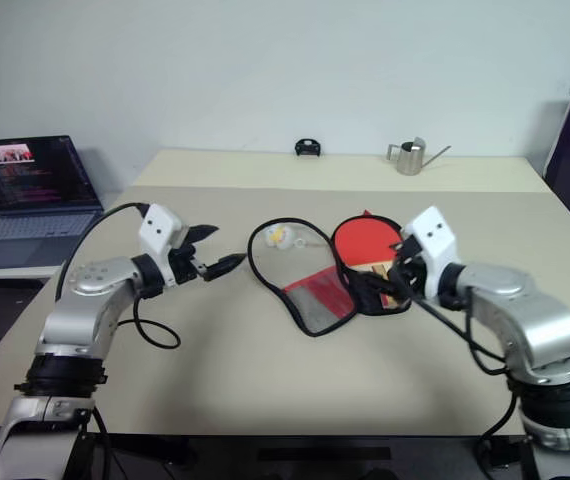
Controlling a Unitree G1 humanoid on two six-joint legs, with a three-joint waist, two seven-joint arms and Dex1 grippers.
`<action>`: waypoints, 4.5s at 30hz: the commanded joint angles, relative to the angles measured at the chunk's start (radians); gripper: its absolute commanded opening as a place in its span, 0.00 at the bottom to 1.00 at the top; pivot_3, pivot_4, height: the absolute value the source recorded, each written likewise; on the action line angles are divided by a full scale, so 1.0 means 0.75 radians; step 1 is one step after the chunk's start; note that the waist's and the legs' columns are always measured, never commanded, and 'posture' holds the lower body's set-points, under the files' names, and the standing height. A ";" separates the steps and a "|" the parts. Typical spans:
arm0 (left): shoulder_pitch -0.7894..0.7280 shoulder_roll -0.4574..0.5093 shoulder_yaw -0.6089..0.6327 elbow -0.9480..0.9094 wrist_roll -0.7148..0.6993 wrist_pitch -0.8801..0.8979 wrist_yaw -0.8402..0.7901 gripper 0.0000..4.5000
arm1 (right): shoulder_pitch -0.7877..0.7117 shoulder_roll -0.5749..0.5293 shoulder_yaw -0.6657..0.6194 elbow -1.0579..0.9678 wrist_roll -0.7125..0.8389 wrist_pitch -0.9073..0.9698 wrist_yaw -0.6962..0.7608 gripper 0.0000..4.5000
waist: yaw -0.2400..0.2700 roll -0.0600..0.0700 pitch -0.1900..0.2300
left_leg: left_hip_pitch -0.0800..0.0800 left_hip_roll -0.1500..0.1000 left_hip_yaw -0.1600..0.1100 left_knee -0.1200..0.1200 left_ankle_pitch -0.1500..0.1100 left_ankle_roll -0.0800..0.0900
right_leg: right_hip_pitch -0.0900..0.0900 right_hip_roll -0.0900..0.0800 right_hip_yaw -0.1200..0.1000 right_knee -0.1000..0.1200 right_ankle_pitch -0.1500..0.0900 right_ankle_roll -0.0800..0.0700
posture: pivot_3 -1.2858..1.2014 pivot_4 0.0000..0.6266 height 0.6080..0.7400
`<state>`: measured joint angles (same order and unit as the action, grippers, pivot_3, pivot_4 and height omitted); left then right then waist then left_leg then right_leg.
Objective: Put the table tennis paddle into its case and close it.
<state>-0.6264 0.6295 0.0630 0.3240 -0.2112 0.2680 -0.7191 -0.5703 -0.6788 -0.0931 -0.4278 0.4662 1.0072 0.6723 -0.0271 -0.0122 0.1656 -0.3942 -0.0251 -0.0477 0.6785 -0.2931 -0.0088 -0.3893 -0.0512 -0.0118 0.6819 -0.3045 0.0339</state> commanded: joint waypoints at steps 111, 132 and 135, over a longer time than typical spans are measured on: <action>-0.131 -0.041 0.097 -0.362 -0.424 0.354 -0.545 1.00 | -0.603 0.386 0.249 2.043 -0.635 -0.879 0.024 0.67 | -0.044 -0.004 -0.001 | 0.010 0.001 0.008 0.002 0.004 -0.006 | 0.003 -0.001 0.006 0.009 0.000 0.000 | 0.52 0.24 1.00; 0.078 0.160 0.110 -0.350 -0.403 0.319 -0.634 1.00 | -0.588 0.442 0.152 1.957 -0.598 -0.691 -0.041 0.01 | -0.044 -0.007 -0.003 | 0.026 0.001 0.007 0.001 0.002 -0.002 | 0.015 -0.001 0.008 0.014 0.000 -0.001 | 0.52 0.24 1.00; 0.089 0.169 0.111 -0.364 -0.410 0.325 -0.633 1.00 | -0.561 0.437 0.142 1.844 -0.576 -0.610 -0.041 0.01 | -0.043 -0.007 -0.003 | 0.026 0.001 0.007 0.000 0.002 -0.002 | 0.015 -0.001 0.008 0.013 0.000 -0.001 | 0.52 0.24 1.00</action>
<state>-0.5569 0.7375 0.1215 0.0847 -0.5053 0.5242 -1.1900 -1.0202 -0.3663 0.0099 0.9854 0.0245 0.4894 0.6317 -0.0590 -0.0176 0.1633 -0.3751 -0.0245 -0.0428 0.6781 -0.2917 -0.0104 -0.3788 -0.0521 -0.0061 0.6918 -0.3045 0.0333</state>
